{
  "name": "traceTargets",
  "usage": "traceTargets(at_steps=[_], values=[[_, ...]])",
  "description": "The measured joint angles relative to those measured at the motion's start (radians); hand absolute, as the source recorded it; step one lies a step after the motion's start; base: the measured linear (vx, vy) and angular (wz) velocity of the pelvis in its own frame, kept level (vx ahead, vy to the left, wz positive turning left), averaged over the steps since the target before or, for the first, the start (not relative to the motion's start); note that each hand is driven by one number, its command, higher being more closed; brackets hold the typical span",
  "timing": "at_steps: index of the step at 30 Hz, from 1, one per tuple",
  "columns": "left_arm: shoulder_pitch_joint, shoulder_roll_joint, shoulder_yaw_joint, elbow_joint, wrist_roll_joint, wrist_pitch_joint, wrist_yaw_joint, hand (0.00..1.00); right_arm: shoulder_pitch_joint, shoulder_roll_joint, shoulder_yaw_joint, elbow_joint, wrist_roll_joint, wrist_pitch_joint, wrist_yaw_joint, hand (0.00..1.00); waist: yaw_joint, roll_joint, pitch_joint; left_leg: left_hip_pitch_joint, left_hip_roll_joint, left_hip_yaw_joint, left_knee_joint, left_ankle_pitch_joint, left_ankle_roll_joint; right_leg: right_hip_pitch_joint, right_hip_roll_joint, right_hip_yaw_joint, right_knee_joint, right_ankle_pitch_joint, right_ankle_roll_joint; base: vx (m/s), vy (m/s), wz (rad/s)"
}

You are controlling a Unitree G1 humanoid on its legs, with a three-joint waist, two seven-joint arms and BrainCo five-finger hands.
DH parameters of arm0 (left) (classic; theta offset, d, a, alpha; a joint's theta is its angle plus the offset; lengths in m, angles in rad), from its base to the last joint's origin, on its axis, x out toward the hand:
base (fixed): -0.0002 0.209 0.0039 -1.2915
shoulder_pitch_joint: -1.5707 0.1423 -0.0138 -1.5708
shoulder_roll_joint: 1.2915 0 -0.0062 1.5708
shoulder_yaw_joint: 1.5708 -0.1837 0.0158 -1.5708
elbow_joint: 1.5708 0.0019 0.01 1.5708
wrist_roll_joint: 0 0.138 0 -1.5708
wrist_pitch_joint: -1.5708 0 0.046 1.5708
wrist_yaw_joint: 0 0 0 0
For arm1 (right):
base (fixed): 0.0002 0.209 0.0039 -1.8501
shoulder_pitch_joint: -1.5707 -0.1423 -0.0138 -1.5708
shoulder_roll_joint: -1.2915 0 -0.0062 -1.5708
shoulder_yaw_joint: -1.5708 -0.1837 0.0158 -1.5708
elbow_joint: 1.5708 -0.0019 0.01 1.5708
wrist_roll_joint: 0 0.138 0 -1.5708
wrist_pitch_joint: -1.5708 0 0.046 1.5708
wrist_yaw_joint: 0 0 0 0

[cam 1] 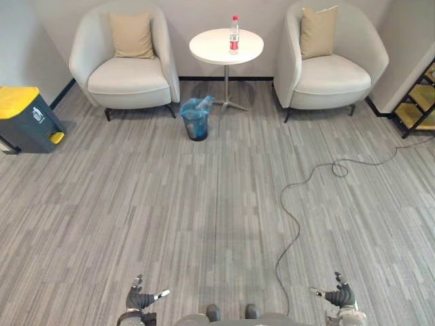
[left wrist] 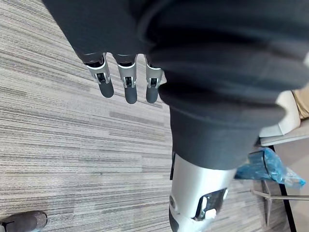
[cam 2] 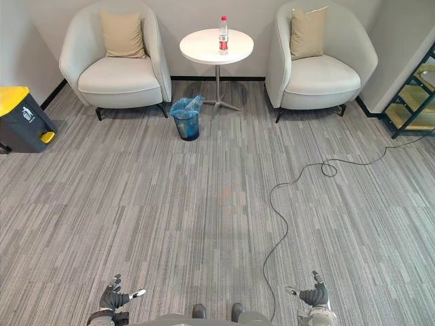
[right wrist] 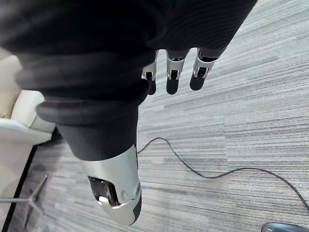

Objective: Gather rubbish on tea table into small bin, then transfer packed bag to large trash can.

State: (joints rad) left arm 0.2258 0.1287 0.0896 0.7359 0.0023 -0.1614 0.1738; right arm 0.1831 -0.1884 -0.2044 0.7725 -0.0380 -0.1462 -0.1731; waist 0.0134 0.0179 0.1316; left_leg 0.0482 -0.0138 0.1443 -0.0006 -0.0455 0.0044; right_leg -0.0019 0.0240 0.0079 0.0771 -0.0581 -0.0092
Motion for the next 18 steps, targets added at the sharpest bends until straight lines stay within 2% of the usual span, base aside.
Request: traceTargets(at_steps=[3,6,7,8,9,10,12,13,14,15,16,17,18], values=[[0.000,-0.006,0.000,-0.036,-0.011,0.000,0.001,0.00,-0.034,0.012,-0.027,0.000,0.011,0.002,-0.003,0.00,0.006,0.002,0.002,-0.029,0.007,0.023,0.066,-0.049,0.008,-0.024,0.003,0.024,0.036,-0.027,0.005,0.09,0.013,-0.24],[0.000,-0.007,-0.001,-0.089,-0.023,0.000,0.001,0.00,-0.062,0.013,-0.028,-0.004,0.039,0.002,-0.009,0.00,0.007,0.001,0.002,-0.083,0.007,0.045,0.159,-0.130,0.015,-0.101,-0.002,0.046,0.171,-0.110,0.021,0.09,0.028,-0.22],[-0.003,-0.007,-0.006,-0.111,-0.032,0.001,0.001,0.00,-0.060,0.016,-0.028,-0.015,0.042,0.003,-0.018,0.00,0.004,-0.002,0.005,-0.097,-0.002,0.045,0.199,-0.166,0.022,-0.139,-0.015,0.045,0.263,-0.160,0.044,0.16,0.049,-0.03],[-0.008,-0.005,-0.011,-0.120,-0.032,0.001,0.002,0.00,-0.056,0.019,-0.028,-0.020,0.045,0.004,-0.023,0.00,0.003,-0.004,0.007,-0.095,-0.007,0.043,0.212,-0.184,0.024,-0.160,-0.023,0.038,0.319,-0.179,0.050,0.22,0.050,-0.03],[-0.014,-0.004,-0.024,-0.138,-0.033,0.001,0.002,0.00,-0.049,0.032,-0.025,-0.046,0.050,0.014,-0.025,0.00,0.002,0.000,0.018,-0.079,-0.009,0.036,0.238,-0.220,0.041,-0.246,-0.035,0.004,0.521,-0.199,0.080,0.27,0.040,0.05],[-0.015,0.002,-0.036,-0.144,-0.034,0.001,0.004,0.00,-0.040,0.041,-0.022,-0.054,0.053,0.016,-0.026,0.00,-0.004,-0.001,0.023,-0.063,-0.009,0.028,0.247,-0.238,0.047,-0.280,-0.044,-0.019,0.598,-0.224,0.079,0.26,0.024,0.08],[-0.029,0.012,-0.054,-0.144,-0.042,0.002,0.006,0.00,-0.036,0.045,-0.020,-0.052,0.068,0.020,-0.027,0.00,-0.008,0.005,0.037,-0.018,-0.005,0.022,0.244,-0.262,0.045,-0.332,-0.051,-0.048,0.613,-0.244,0.073,0.35,0.007,0.13],[-0.054,0.016,-0.055,-0.144,-0.049,0.002,0.010,0.00,-0.050,0.038,-0.020,-0.052,0.069,0.021,-0.033,0.00,-0.020,-0.009,0.046,0.012,0.003,0.014,0.233,-0.274,0.042,-0.370,-0.056,-0.072,0.580,-0.242,0.071,0.41,-0.016,0.23],[-0.067,0.017,-0.055,-0.143,-0.053,0.001,0.014,0.00,-0.059,0.033,-0.019,-0.052,0.070,0.021,-0.039,0.00,-0.029,0.005,0.061,0.026,0.009,0.005,0.222,-0.277,0.039,-0.391,-0.056,-0.084,0.553,-0.237,0.067,0.46,-0.053,0.43],[-0.095,0.017,-0.057,-0.138,-0.061,0.001,0.025,0.00,-0.082,0.015,-0.019,-0.053,0.071,0.021,-0.043,0.00,-0.048,0.007,0.069,0.059,0.031,-0.012,0.187,-0.277,0.036,-0.438,-0.050,-0.105,0.477,-0.216,0.067,0.52,-0.092,0.46],[-0.115,0.015,-0.061,-0.137,-0.068,0.001,0.027,0.00,-0.098,-0.003,-0.020,-0.054,0.073,0.020,-0.043,0.00,-0.060,0.019,0.080,0.089,0.048,-0.028,0.151,-0.272,0.025,-0.469,-0.041,-0.118,0.403,-0.170,0.062,0.68,-0.132,0.57],[-0.138,0.018,-0.067,-0.136,-0.072,0.001,0.027,0.00,-0.097,-0.019,-0.023,-0.065,0.076,0.020,-0.046,0.00,-0.069,0.025,0.087,0.120,0.057,-0.047,0.114,-0.261,-0.003,-0.496,-0.037,-0.115,0.293,-0.072,0.049,0.61,-0.132,0.48],[-0.145,0.018,-0.068,-0.136,-0.071,0.001,0.029,0.00,-0.096,-0.023,-0.025,-0.077,0.075,0.020,-0.048,0.00,-0.074,0.019,0.087,0.137,0.061,-0.058,0.109,-0.264,-0.021,-0.504,-0.040,-0.115,0.270,0.002,0.030,0.68,-0.171,0.46]])
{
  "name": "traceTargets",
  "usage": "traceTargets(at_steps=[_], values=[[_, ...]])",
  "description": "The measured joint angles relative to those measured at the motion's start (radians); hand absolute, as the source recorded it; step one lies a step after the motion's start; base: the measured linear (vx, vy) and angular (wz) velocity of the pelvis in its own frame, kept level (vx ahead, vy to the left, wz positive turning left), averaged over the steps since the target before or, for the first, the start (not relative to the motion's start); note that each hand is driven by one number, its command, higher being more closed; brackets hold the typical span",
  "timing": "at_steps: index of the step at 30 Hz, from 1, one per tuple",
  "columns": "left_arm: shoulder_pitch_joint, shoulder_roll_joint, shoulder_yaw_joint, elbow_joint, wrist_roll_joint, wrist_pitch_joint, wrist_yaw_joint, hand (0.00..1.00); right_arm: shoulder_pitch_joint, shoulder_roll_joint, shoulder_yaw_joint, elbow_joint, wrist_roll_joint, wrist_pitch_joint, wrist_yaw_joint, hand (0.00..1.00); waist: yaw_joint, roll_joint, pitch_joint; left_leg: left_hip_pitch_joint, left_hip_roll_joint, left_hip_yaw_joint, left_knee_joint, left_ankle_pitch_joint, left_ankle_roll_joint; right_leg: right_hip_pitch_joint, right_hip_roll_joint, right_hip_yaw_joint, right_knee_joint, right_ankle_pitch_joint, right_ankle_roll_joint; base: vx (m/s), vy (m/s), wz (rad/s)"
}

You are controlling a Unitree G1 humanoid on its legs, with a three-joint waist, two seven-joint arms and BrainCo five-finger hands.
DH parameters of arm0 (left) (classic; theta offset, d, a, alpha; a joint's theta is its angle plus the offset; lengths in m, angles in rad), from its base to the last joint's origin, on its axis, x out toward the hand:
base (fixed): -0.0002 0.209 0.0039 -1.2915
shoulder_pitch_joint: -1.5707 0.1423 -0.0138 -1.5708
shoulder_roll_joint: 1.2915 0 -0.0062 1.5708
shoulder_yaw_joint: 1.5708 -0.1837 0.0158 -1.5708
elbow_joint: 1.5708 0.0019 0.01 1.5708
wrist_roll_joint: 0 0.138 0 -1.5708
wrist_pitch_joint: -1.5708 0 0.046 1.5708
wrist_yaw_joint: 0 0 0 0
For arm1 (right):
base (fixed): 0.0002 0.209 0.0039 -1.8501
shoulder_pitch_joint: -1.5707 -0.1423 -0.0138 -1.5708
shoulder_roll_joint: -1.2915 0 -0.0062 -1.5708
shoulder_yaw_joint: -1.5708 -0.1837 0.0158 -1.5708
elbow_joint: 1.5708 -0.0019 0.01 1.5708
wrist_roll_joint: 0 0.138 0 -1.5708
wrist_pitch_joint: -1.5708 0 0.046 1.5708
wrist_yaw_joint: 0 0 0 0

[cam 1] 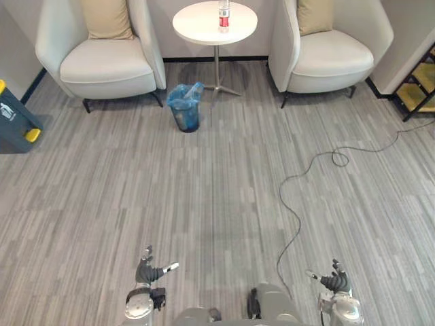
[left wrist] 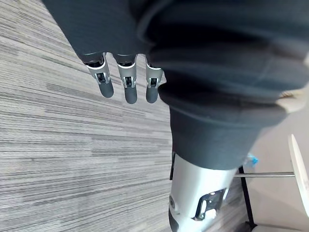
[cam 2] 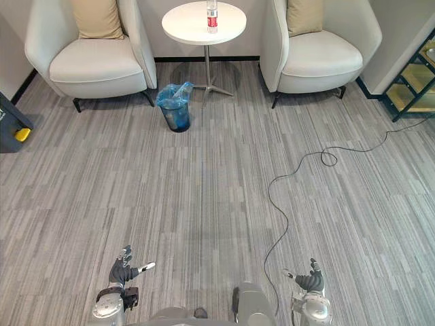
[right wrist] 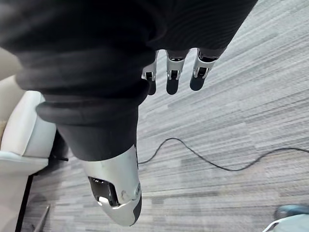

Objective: Gather rubbish on tea table into small bin, then transfer packed bag to large trash can.

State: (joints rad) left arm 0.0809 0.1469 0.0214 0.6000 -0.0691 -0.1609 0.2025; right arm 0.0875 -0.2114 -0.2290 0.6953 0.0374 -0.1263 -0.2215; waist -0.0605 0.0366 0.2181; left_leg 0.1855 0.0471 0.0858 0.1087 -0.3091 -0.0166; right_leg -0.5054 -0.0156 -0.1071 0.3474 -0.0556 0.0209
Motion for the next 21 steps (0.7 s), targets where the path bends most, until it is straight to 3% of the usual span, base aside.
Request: traceTargets(at_steps=[1,2,3,4,5,6,7,8,10,12,14,15,16,17,18,19,20,21], values=[[-0.010,-0.008,0.002,0.008,0.001,0.000,0.001,0.00,0.001,-0.007,-0.002,-0.015,0.000,-0.001,-0.003,0.00,-0.010,0.016,0.002,0.023,0.025,-0.014,0.009,-0.003,-0.023,-0.002,0.005,-0.014,0.046,0.071,-0.061,0.69,-0.218,0.26],[-0.027,-0.006,-0.001,0.019,0.001,0.000,0.000,0.00,-0.025,0.001,-0.002,-0.018,0.000,-0.001,-0.002,0.00,-0.012,0.021,0.007,0.007,0.039,-0.011,0.065,0.036,-0.088,-0.010,0.005,-0.024,0.111,0.011,-0.084,0.68,-0.237,0.17],[-0.029,-0.009,-0.005,0.021,0.001,0.000,0.001,0.00,-0.029,0.005,-0.001,-0.019,-0.001,-0.001,-0.002,0.00,-0.013,0.021,0.007,-0.005,0.039,-0.011,0.118,0.066,-0.108,0.000,0.004,-0.027,0.134,-0.018,-0.092,0.66,-0.249,0.13],[-0.022,-0.025,-0.009,0.021,0.001,0.000,0.000,0.00,-0.027,0.010,0.003,-0.019,-0.001,-0.001,0.000,0.00,-0.015,0.022,0.010,-0.046,0.040,-0.010,0.288,0.148,-0.106,0.066,0.004,-0.031,0.136,-0.070,-0.101,0.66,-0.243,0.12],[0.000,-0.044,-0.008,0.018,0.001,-0.001,0.000,0.00,-0.020,0.011,0.023,-0.028,-0.001,-0.001,0.003,0.00,-0.007,0.019,0.019,-0.119,0.064,-0.003,0.527,0.292,-0.107,0.174,0.013,-0.026,0.094,-0.103,-0.112,0.67,-0.231,0.04],[0.013,-0.051,-0.008,0.014,0.001,-0.003,-0.002,0.00,-0.017,0.013,0.036,-0.040,0.000,-0.002,0.002,0.00,-0.004,0.015,0.024,-0.159,0.089,0.005,0.650,0.281,-0.097,0.228,0.025,-0.023,0.067,-0.113,-0.119,0.64,-0.208,-0.18],[0.027,-0.058,-0.008,0.011,0.000,-0.003,-0.005,0.00,-0.020,0.023,0.051,-0.063,0.000,-0.006,0.002,0.00,0.003,0.026,0.027,-0.215,0.120,0.032,0.811,0.248,-0.057,0.308,0.044,-0.009,0.029,-0.121,-0.131,0.58,-0.166,-0.49],[0.036,-0.067,-0.007,0.006,0.000,-0.002,-0.005,0.00,-0.020,0.043,0.054,-0.094,0.001,-0.021,0.001,0.00,0.029,0.011,0.038,-0.289,0.147,0.071,0.934,0.200,-0.030,0.392,0.055,0.022,-0.020,-0.132,-0.149,0.66,-0.157,-0.69],[0.053,-0.087,-0.008,-0.023,-0.011,-0.002,-0.006,0.00,-0.020,0.059,0.056,-0.127,0.006,-0.026,0.002,0.00,0.071,-0.003,0.046,-0.426,0.156,0.133,0.939,0.150,0.001,0.512,0.051,0.067,-0.116,-0.147,-0.143,0.61,-0.065,-0.63],[0.062,-0.104,-0.009,-0.031,-0.019,-0.002,-0.006,0.00,-0.023,0.054,0.056,-0.125,0.011,-0.023,0.002,0.00,0.082,-0.004,0.051,-0.534,0.141,0.158,0.830,0.122,0.005,0.589,0.044,0.092,-0.166,-0.181,-0.135,0.51,0.038,-0.36],[0.081,-0.106,-0.014,-0.030,-0.018,-0.001,-0.007,0.00,-0.033,0.052,0.046,-0.103,0.012,-0.023,0.002,0.00,0.085,-0.014,0.054,-0.583,0.082,0.162,0.578,0.131,-0.008,0.655,0.013,0.115,-0.199,-0.218,-0.114,0.49,0.097,-0.34],[0.090,-0.109,-0.014,-0.029,-0.019,-0.001,-0.006,0.00,-0.039,0.043,0.029,-0.064,0.013,-0.023,0.002,0.00,0.089,-0.007,0.047,-0.581,0.038,0.155,0.350,0.168,-0.045,0.689,0.000,0.135,-0.230,-0.234,-0.101,0.58,0.152,-0.56],[0.095,-0.110,-0.013,-0.029,-0.018,-0.001,-0.006,0.00,-0.035,0.032,0.020,-0.041,0.013,-0.020,-0.002,0.00,0.102,0.010,0.035,-0.588,0.031,0.144,0.225,0.199,-0.043,0.710,0.003,0.152,-0.248,-0.254,-0.089,0.74,0.259,-0.86],[0.100,-0.104,-0.005,-0.015,-0.017,-0.001,-0.003,0.00,-0.026,0.025,0.018,-0.024,0.013,-0.014,-0.016,0.00,0.119,0.025,0.014,-0.613,0.008,0.101,0.259,0.272,0.048,0.732,-0.005,0.187,-0.209,-0.327,-0.058,0.80,0.295,-0.77],[0.093,-0.100,0.001,0.006,-0.017,0.000,-0.002,0.00,-0.018,0.034,0.018,-0.001,0.012,-0.009,-0.017,0.00,0.121,-0.012,-0.002,-0.614,-0.019,0.113,0.304,0.243,0.068,0.719,-0.041,0.193,-0.133,-0.360,-0.017,0.71,0.246,-0.47],[0.092,-0.100,0.007,0.011,-0.017,0.000,0.000,0.00,-0.009,0.038,0.018,0.007,0.010,-0.005,-0.016,0.00,0.116,-0.032,-0.015,-0.606,-0.037,0.120,0.312,0.222,0.077,0.695,-0.063,0.192,-0.064,-0.367,-0.003,0.76,0.213,0.02],[0.093,-0.100,0.001,0.011,-0.017,0.000,-0.001,0.00,0.004,0.048,0.010,0.019,0.010,-0.003,-0.016,0.00,0.105,-0.054,-0.025,-0.576,-0.064,0.124,0.329,0.174,0.090,0.624,-0.082,0.193,0.139,-0.343,0.047,0.76,0.212,0.23],[0.089,-0.093,-0.004,0.023,-0.018,0.001,-0.001,0.00,0.004,0.060,0.010,0.034,0.010,-0.002,-0.014,0.00,0.093,-0.068,-0.023,-0.520,-0.084,0.116,0.330,0.130,0.102,0.541,-0.089,0.211,0.398,-0.259,0.200,0.75,0.217,0.23]])
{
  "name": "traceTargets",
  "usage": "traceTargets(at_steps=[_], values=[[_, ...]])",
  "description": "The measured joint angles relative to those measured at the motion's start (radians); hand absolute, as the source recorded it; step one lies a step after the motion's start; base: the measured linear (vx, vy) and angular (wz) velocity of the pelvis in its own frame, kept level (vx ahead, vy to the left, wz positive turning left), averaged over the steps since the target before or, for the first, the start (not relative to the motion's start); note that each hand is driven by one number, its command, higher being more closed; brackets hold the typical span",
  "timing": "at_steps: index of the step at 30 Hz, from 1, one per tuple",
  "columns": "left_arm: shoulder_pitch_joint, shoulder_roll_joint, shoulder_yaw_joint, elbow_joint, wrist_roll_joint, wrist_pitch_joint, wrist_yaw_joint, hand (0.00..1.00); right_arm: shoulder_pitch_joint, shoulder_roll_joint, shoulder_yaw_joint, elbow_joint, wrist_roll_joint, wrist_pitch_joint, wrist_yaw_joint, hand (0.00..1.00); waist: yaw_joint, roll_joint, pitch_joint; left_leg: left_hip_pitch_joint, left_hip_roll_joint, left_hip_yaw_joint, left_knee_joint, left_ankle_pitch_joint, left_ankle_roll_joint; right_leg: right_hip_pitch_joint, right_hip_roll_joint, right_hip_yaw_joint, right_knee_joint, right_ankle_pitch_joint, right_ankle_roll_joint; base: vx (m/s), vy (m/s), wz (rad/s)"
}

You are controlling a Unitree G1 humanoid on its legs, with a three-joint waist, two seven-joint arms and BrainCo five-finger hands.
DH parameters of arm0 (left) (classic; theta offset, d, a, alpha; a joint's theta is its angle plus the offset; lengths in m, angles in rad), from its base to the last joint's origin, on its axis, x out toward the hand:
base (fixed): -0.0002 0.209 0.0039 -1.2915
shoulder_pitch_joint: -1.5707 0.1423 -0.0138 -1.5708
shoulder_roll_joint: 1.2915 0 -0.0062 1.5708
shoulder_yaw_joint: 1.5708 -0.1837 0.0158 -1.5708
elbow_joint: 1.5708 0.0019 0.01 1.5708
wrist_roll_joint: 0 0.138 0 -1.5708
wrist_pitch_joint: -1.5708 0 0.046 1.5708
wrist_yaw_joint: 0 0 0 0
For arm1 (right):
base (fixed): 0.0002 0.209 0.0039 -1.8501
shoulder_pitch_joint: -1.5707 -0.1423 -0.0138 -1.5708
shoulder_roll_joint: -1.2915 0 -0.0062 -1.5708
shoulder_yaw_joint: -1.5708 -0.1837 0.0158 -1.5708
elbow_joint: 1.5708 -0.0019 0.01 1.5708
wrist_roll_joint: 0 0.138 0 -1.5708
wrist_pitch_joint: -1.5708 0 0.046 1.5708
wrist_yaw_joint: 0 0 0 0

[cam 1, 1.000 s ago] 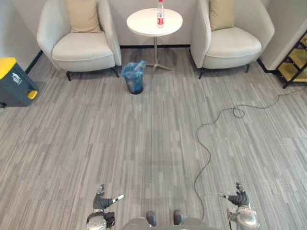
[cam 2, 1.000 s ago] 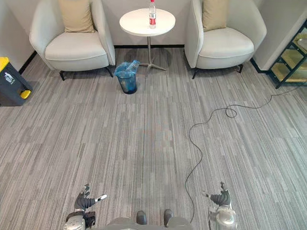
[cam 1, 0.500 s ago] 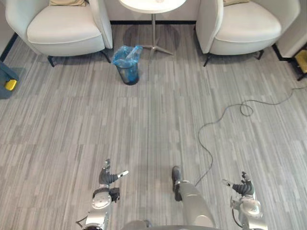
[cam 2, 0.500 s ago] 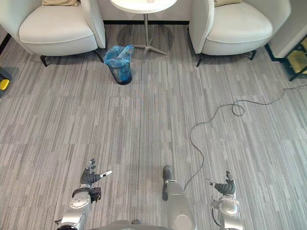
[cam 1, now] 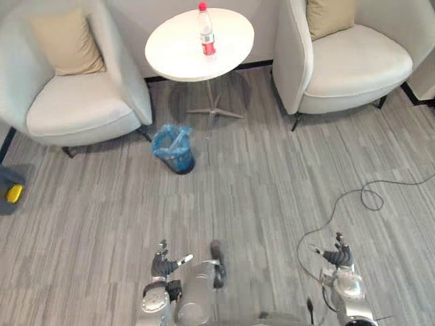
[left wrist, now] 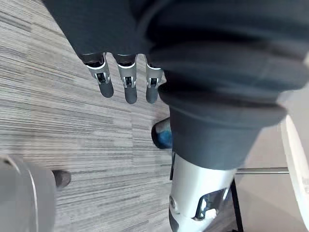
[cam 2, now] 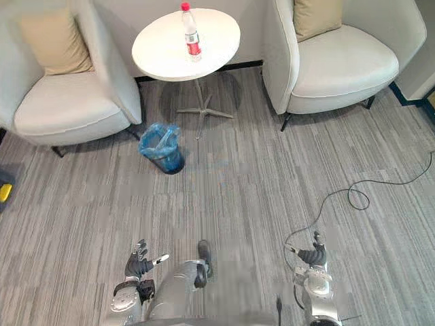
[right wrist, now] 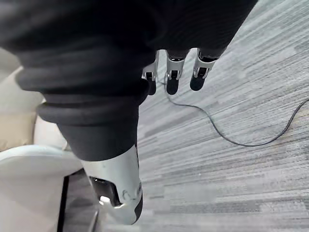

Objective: Gather rubbish on tea table into small bin, then transfer packed bag to large trash can.

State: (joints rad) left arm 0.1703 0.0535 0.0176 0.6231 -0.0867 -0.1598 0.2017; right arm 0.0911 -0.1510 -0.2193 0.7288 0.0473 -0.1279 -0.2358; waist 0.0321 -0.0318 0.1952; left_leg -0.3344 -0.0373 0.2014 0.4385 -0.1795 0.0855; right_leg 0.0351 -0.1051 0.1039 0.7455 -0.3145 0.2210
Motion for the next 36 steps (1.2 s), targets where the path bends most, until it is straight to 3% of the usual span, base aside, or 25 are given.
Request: traceTargets(at_steps=[1,2,3,4,6,8,9,10,11,12,13,14,16,17,19,22,23,24,25,26,28,30,31,33,36], values=[[-0.004,0.006,-0.006,0.009,0.000,0.002,0.001,0.00,0.001,0.006,0.001,0.000,0.000,0.000,0.001,0.00,-0.007,-0.006,0.001,0.036,-0.009,-0.002,-0.003,-0.019,0.006,-0.043,0.001,0.009,0.123,0.013,0.036,0.72,0.170,0.22],[-0.002,0.011,-0.013,0.016,0.000,0.011,0.001,0.00,0.001,0.014,0.003,-0.001,-0.001,0.001,0.002,0.00,-0.018,-0.005,0.003,0.125,-0.017,-0.011,-0.026,-0.046,0.015,-0.114,-0.004,0.002,0.302,0.008,0.018,0.56,0.100,0.05],[-0.002,0.011,-0.016,0.016,0.000,0.013,0.002,0.00,0.000,0.018,0.005,-0.005,-0.001,0.000,0.002,0.00,-0.019,-0.001,0.005,0.175,-0.017,-0.011,-0.047,-0.051,0.018,-0.143,-0.006,-0.011,0.347,-0.001,-0.006,0.64,0.097,-0.07],[-0.005,0.011,-0.023,0.015,0.000,0.014,0.005,0.00,0.000,0.016,0.033,-0.012,-0.002,-0.003,0.004,0.00,-0.018,0.014,0.007,0.275,-0.011,-0.025,-0.107,-0.052,0.019,-0.201,-0.010,-0.068,0.369,-0.017,-0.079,0.72,0.054,-0.10],[-0.027,0.016,-0.025,0.018,-0.001,0.013,0.009,0.00,0.001,0.015,0.048,-0.018,-0.010,-0.006,0.010,0.00,-0.023,0.042,0.010,0.389,0.015,-0.046,-0.191,-0.052,0.019,-0.288,-0.003,-0.158,0.273,-0.042,-0.133,0.59,0.010,0.19],[-0.076,0.021,-0.025,0.040,-0.005,0.004,0.016,0.00,-0.007,0.013,0.053,-0.012,-0.010,-0.006,0.022,0.00,-0.052,0.056,0.016,0.448,0.048,-0.081,-0.220,-0.051,0.018,-0.385,0.021,-0.175,-0.055,-0.025,-0.146,0.55,-0.097,0.66],[-0.086,0.023,-0.024,0.049,-0.007,0.003,0.017,0.00,-0.014,0.011,0.052,-0.008,-0.010,-0.006,0.022,0.00,-0.061,0.056,0.016,0.455,0.055,-0.094,-0.224,-0.053,0.011,-0.400,0.028,-0.159,-0.161,0.013,-0.144,0.67,-0.184,0.86],[-0.096,0.032,-0.023,0.056,-0.008,0.003,0.018,0.00,-0.011,0.007,0.051,-0.004,-0.011,-0.003,0.022,0.00,-0.075,0.050,0.015,0.476,0.062,-0.116,-0.235,-0.057,-0.042,-0.406,0.040,-0.113,-0.393,0.140,-0.143,0.61,-0.212,0.85],[-0.103,0.032,-0.022,0.058,-0.007,0.003,0.019,0.00,0.003,0.001,0.043,-0.001,-0.012,0.000,0.021,0.00,-0.080,0.047,0.015,0.510,0.076,-0.134,-0.230,-0.086,-0.101,-0.396,0.051,-0.076,-0.488,0.383,-0.149,0.73,-0.235,0.64],[-0.106,0.014,-0.021,0.075,-0.007,0.004,0.020,0.00,0.003,-0.016,0.037,0.010,-0.014,0.003,0.021,0.00,-0.072,0.080,0.019,0.520,0.103,-0.147,-0.218,-0.097,-0.118,-0.392,0.074,-0.091,-0.458,0.368,-0.164,0.73,-0.270,0.33],[-0.110,0.005,-0.009,0.079,-0.007,0.004,0.022,0.00,-0.021,-0.018,0.030,0.008,-0.018,0.009,0.018,0.00,-0.069,0.085,0.017,0.489,0.133,-0.162,-0.123,-0.057,-0.162,-0.390,0.081,-0.112,-0.396,0.313,-0.195,0.46,-0.169,0.15],[-0.111,-0.001,-0.007,0.079,-0.007,0.004,0.022,0.00,-0.020,-0.018,0.029,-0.002,-0.018,0.010,0.018,0.00,-0.073,0.084,0.017,0.468,0.131,-0.166,-0.051,-0.032,-0.160,-0.377,0.081,-0.124,-0.374,0.297,-0.206,0.56,-0.246,0.32],[-0.107,-0.033,0.008,0.072,-0.009,0.002,0.022,0.00,0.012,-0.010,0.038,-0.054,-0.017,0.006,0.016,0.00,-0.066,0.071,0.027,0.344,0.189,-0.135,0.326,0.164,-0.156,-0.237,0.077,-0.163,-0.380,0.231,-0.237,0.51,-0.237,0.39],[-0.104,-0.044,0.011,0.070,-0.014,0.000,0.022,0.00,0.018,-0.002,0.041,-0.077,-0.012,0.004,0.015,0.00,-0.051,0.076,0.031,0.281,0.246,-0.080,0.497,0.119,-0.128,-0.149,0.088,-0.170,-0.406,0.210,-0.257,0.46,-0.201,0.14],[-0.104,-0.043,0.010,0.059,-0.022,0.000,0.021,0.00,0.012,0.008,0.040,-0.108,-0.008,-0.007,0.011,0.00,-0.031,0.057,0.030,0.197,0.267,-0.010,0.548,0.047,-0.114,-0.062,0.081,-0.170,-0.468,0.185,-0.261,0.37,-0.152,-0.12],[-0.102,-0.042,0.012,0.043,-0.029,-0.002,0.021,0.00,0.005,0.004,0.017,-0.111,-0.004,-0.018,-0.001,0.00,-0.018,0.061,0.029,0.124,0.244,0.073,0.286,0.013,-0.121,0.021,0.064,-0.190,-0.526,0.165,-0.244,0.40,-0.062,-0.03],[-0.096,-0.043,0.010,0.043,-0.029,-0.001,0.021,0.00,0.005,0.003,-0.004,-0.110,0.001,-0.017,-0.004,0.00,-0.018,0.068,0.026,0.132,0.200,0.090,0.062,0.040,-0.138,0.048,0.063,-0.191,-0.533,0.150,-0.224,0.26,0.035,0.01],[-0.088,-0.046,0.008,0.043,-0.029,-0.001,0.021,0.00,0.011,-0.006,-0.011,-0.110,0.000,-0.017,-0.006,0.00,-0.018,0.087,0.015,0.137,0.181,0.085,-0.068,0.135,-0.130,0.052,0.078,-0.189,-0.532,0.132,-0.213,0.38,0.084,-0.04],[-0.080,-0.049,0.006,0.041,-0.030,-0.002,0.021,0.00,0.016,-0.018,-0.011,-0.111,0.000,-0.016,-0.007,0.00,-0.018,0.105,0.005,0.133,0.175,0.072,-0.114,0.213,-0.114,0.050,0.094,-0.185,-0.523,0.111,-0.207,0.25,0.099,-0.04],[-0.071,-0.041,0.006,0.044,-0.030,-0.002,0.020,0.00,0.015,-0.017,-0.014,-0.109,0.000,-0.011,-0.007,0.00,-0.020,0.112,-0.002,0.148,0.167,0.079,-0.123,0.147,-0.057,0.053,0.098,-0.182,-0.493,0.064,-0.199,0.26,0.106,0.16],[-0.076,-0.032,0.003,0.055,-0.030,0.000,0.019,0.00,0.023,-0.006,-0.005,-0.126,-0.004,-0.001,-0.010,0.00,-0.024,0.041,0.005,0.184,0.088,0.074,-0.160,0.112,-0.044,0.037,0.016,-0.175,-0.375,-0.005,-0.159,0.34,0.082,0.31],[-0.062,-0.027,-0.026,0.055,-0.029,0.002,0.018,0.00,0.022,-0.005,0.013,-0.169,-0.019,-0.002,-0.010,0.00,-0.022,0.021,0.011,0.228,0.045,0.073,-0.191,0.083,-0.039,-0.045,-0.018,-0.123,-0.151,-0.009,-0.119,0.27,0.053,0.21],[-0.048,-0.020,-0.037,0.055,-0.028,0.004,0.017,0.00,0.022,-0.005,0.040,-0.203,-0.022,-0.002,-0.010,0.00,-0.026,0.021,0.012,0.252,0.031,0.062,-0.194,0.065,-0.028,-0.117,-0.028,-0.087,0.010,0.027,-0.055,0.28,0.061,0.33],[-0.033,0.003,-0.048,0.055,-0.026,0.010,0.018,0.00,0.028,0.002,0.099,-0.266,-0.045,-0.003,-0.003,0.00,-0.038,0.022,0.011,0.285,0.029,0.033,-0.188,0.038,-0.026,-0.167,-0.028,-0.062,0.094,0.011,-0.079,0.31,0.037,0.42],[-0.044,0.040,-0.047,0.053,-0.018,0.009,0.018,0.00,0.038,0.007,0.151,-0.424,-0.086,-0.025,0.004,0.00,-0.047,0.018,0.007,0.307,0.031,-0.032,-0.183,0.028,-0.043,-0.235,0.018,0.016,-0.053,-0.009,-0.113,0.29,-0.072,0.74]])
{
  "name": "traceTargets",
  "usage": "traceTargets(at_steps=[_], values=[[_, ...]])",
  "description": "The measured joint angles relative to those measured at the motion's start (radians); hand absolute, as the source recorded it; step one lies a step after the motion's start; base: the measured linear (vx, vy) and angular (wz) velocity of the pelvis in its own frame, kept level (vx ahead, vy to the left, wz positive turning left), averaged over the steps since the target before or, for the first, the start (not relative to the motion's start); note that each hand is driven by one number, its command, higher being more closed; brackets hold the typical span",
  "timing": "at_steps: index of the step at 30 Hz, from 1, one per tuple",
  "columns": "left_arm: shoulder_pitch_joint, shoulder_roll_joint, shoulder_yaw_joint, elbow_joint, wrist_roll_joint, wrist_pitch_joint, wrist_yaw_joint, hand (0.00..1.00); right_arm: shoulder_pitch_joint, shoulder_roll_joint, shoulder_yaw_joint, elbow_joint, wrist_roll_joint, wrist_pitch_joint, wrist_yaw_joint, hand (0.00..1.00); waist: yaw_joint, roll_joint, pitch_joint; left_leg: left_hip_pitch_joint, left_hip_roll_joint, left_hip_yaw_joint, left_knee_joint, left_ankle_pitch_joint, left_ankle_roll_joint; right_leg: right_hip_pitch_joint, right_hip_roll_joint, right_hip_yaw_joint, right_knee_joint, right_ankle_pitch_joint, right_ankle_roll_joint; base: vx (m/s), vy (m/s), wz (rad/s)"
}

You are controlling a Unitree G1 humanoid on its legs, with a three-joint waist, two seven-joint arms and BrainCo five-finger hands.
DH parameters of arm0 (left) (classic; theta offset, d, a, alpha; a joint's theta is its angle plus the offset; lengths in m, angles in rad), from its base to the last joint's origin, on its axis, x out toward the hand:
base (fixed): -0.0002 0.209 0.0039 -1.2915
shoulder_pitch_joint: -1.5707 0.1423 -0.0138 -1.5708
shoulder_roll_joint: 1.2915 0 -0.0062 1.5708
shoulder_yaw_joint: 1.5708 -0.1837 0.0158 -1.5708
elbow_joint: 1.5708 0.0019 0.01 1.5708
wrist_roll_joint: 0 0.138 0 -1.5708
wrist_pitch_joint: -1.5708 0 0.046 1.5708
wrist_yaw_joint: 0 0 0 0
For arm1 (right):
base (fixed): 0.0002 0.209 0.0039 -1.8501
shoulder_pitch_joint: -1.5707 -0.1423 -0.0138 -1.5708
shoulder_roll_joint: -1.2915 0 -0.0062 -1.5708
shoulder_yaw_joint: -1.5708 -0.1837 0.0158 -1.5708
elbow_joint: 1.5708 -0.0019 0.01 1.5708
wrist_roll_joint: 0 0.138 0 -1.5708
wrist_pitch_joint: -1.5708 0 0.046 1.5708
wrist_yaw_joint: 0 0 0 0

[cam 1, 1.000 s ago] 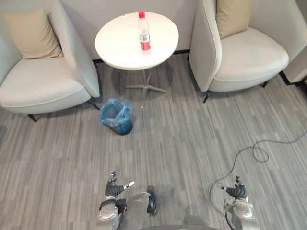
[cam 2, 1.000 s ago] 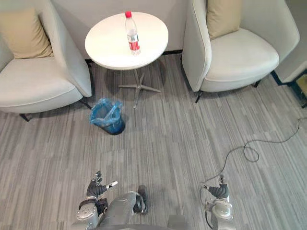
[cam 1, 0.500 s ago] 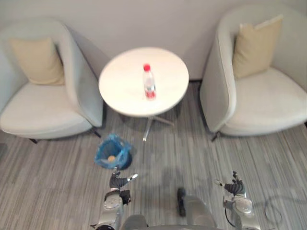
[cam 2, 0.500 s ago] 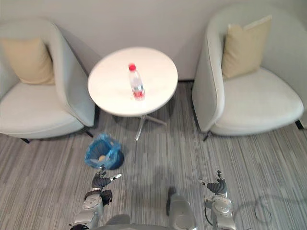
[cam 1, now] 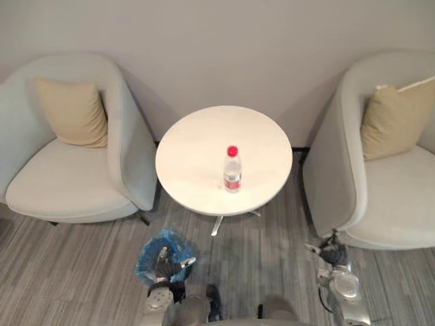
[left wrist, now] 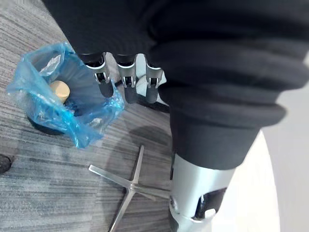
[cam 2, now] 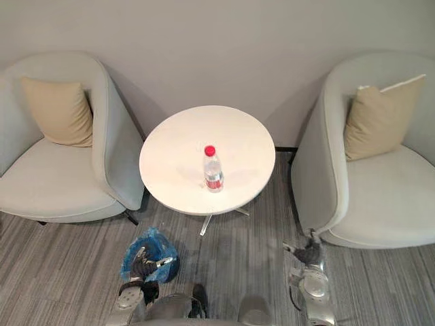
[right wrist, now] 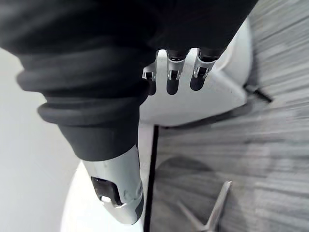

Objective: Gather rubbish on tea table into small bin, then transfer packed bag to large trash can.

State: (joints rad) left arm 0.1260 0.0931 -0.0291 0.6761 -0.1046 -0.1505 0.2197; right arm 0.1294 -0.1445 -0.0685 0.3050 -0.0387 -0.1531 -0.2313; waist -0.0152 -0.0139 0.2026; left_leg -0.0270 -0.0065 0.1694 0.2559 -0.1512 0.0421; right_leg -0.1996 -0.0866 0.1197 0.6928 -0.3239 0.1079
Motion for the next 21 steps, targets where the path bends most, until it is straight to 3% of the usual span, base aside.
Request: traceTargets(at_steps=[1,2,5,10,16,21], values=[[0.001,0.007,0.001,0.000,0.003,0.000,0.001,0.00,-0.002,-0.002,0.001,-0.023,-0.014,-0.007,0.001,0.00,0.002,-0.006,-0.002,0.004,-0.005,-0.014,0.009,0.000,-0.002,0.001,0.001,0.021,-0.106,0.017,-0.011,0.29,-0.148,0.70],[-0.001,0.017,0.002,0.002,0.007,-0.003,0.001,0.00,-0.004,-0.006,0.003,-0.027,-0.033,-0.019,0.010,0.00,0.004,-0.023,-0.011,0.006,-0.023,-0.036,0.021,-0.007,-0.014,0.004,-0.013,0.019,-0.246,0.135,-0.016,0.32,-0.190,0.70],[0.014,-0.012,0.001,0.000,0.019,-0.011,0.000,0.00,-0.013,-0.064,0.058,-0.044,-0.084,-0.021,0.028,0.00,0.007,0.031,-0.033,0.021,0.024,-0.088,0.002,-0.009,-0.039,0.068,0.019,-0.028,-0.307,0.146,-0.038,0.32,-0.172,0.30],[0.030,-0.017,-0.002,0.002,0.040,-0.013,-0.005,0.00,-0.013,-0.074,0.092,-0.095,-0.165,-0.038,0.058,0.00,0.003,0.039,-0.037,0.079,0.042,-0.133,-0.085,0.018,-0.078,0.134,0.040,-0.075,-0.371,0.150,-0.044,0.16,-0.094,0.21],[0.046,-0.021,-0.010,0.026,0.041,-0.013,-0.007,0.00,-0.049,-0.080,0.141,-0.094,-0.169,-0.039,0.056,0.00,0.008,0.053,-0.039,0.069,0.028,-0.209,-0.086,0.032,-0.083,0.216,0.015,-0.151,-0.491,0.181,-0.054,0.06,0.014,0.37],[0.052,-0.017,-0.024,0.037,0.041,-0.014,-0.022,0.00,-0.110,-0.078,0.162,-0.044,-0.167,-0.038,0.048,0.00,0.033,0.057,-0.038,0.044,-0.002,-0.265,-0.117,0.103,-0.078,0.235,-0.012,-0.205,-0.553,0.231,-0.052,-0.02,0.009,0.40]])
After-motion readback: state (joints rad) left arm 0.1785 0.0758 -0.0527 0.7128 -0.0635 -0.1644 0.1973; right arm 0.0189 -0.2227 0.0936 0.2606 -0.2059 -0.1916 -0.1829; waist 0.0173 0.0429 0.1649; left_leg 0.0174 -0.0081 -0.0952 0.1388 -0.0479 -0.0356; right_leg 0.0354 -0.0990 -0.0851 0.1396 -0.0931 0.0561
